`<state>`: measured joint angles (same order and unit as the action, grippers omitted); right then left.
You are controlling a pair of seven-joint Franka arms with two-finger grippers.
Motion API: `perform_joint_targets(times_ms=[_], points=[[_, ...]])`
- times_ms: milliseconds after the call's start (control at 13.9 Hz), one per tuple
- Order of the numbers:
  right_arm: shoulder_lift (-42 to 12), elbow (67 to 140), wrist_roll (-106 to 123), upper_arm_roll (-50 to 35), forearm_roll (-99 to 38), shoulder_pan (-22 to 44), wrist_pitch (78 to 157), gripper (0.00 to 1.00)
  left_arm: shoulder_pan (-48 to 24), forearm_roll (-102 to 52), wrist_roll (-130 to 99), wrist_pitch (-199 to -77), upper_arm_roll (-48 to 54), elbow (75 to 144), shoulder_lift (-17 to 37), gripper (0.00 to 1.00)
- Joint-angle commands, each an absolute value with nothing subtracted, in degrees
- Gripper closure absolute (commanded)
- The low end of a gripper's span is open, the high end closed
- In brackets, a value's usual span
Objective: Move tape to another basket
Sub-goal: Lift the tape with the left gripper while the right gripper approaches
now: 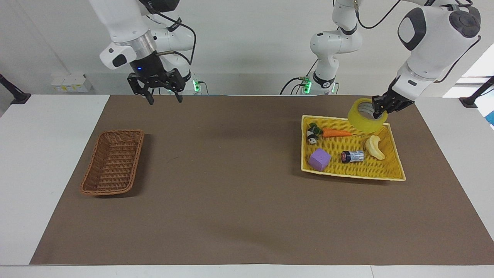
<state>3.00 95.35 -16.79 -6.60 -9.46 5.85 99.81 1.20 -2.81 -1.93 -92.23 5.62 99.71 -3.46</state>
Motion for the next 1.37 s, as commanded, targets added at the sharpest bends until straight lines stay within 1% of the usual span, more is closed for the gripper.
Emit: perform_joint_targets(times_ms=[0, 72, 288, 432, 505, 649, 793, 1081, 1297], points=[[2.47, 96.33, -21.70, -11.76, -15.18, 5.01, 101.60, 0.00, -3.77, -5.43, -2.72, -91.76, 5.36, 100.28, -4.48, 1.00], [2.11, 96.85, -22.67, -13.43, -16.95, 5.36, 102.30, 0.00, -5.17, -8.15, -4.20, -91.84, 5.45, 100.28, -4.57, 1.00], [-0.34, 98.79, -26.70, -20.89, -18.37, 5.36, 110.72, 0.00, -10.71, -14.04, -8.96, -94.82, 5.54, 100.28, -4.48, 1.00], [-2.63, 98.96, -29.60, -24.59, -18.80, 5.36, 114.24, 0.00, -12.65, -19.05, -9.14, -96.41, 5.62, 100.28, -4.57, 1.00], [-3.25, 99.83, -30.40, -25.83, -22.11, 5.36, 116.61, 0.00, -13.53, -20.81, -9.14, -97.03, 5.63, 100.46, -4.57, 1.00], [-2.82, 103.70, -28.67, -25.93, -30.99, 5.36, 123.72, 0.00, -15.11, -23.02, -9.14, -98.52, 6.41, 100.98, -5.09, 1.00], [-3.08, 103.80, -22.09, -25.84, -36.28, 3.79, 123.93, 0.00, -16.61, -23.12, -9.14, -99.32, 6.68, 101.69, -5.45, 1.00], [-2.64, 103.19, -21.36, -25.84, -44.97, 0.80, 123.93, 0.00, -16.61, -23.03, -9.14, -99.05, 6.59, 102.13, -5.71, 1.00], [-2.46, 103.10, -22.49, -25.84, -50.35, 0.53, 125.59, 0.00, -16.61, -23.11, -9.14, -99.05, 6.59, 102.13, -5.71, 1.00]])
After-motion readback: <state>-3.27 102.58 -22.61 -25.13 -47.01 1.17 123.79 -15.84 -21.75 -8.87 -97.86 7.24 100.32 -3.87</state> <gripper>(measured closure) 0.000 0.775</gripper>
